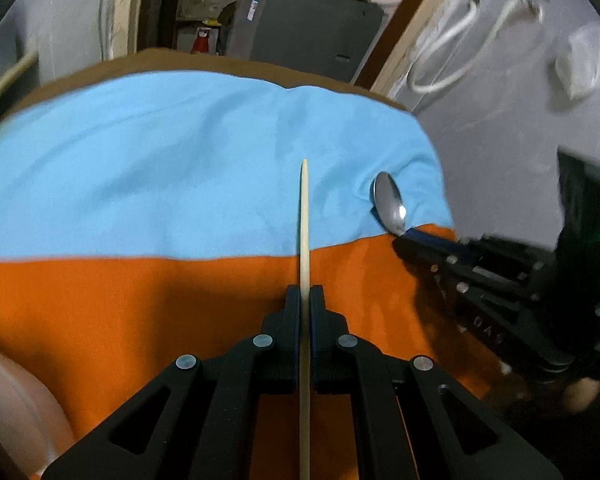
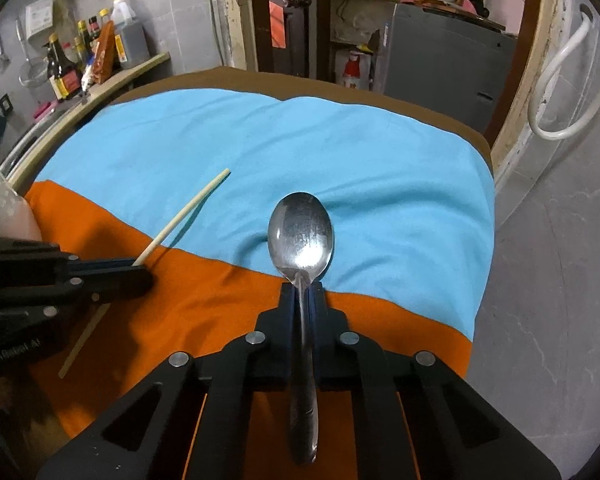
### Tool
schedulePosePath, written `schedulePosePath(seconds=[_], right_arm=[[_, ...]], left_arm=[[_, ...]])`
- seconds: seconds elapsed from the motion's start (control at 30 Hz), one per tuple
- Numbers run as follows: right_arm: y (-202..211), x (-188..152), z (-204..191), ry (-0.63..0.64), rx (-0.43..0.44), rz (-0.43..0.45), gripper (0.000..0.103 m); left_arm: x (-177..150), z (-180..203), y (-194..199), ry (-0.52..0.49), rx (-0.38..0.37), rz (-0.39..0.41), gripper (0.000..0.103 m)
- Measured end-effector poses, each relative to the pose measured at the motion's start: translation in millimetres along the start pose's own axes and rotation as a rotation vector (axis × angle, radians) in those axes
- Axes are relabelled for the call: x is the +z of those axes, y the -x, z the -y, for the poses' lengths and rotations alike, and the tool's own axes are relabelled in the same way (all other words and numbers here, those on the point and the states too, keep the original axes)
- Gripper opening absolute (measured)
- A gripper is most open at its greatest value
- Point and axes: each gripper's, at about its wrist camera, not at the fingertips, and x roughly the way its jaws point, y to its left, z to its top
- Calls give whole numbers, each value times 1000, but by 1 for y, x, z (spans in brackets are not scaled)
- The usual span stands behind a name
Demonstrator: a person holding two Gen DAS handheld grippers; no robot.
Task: Organize utensils
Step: 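Lift the steel spoon and chopstick up toward the white caddy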
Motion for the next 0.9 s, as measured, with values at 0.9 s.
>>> schedulePosePath(seconds=[0.9], right_arm=[[117, -37, -47, -81, 150, 547, 4]], left_arm=[[-61, 24, 131, -41, -45, 527, 2]])
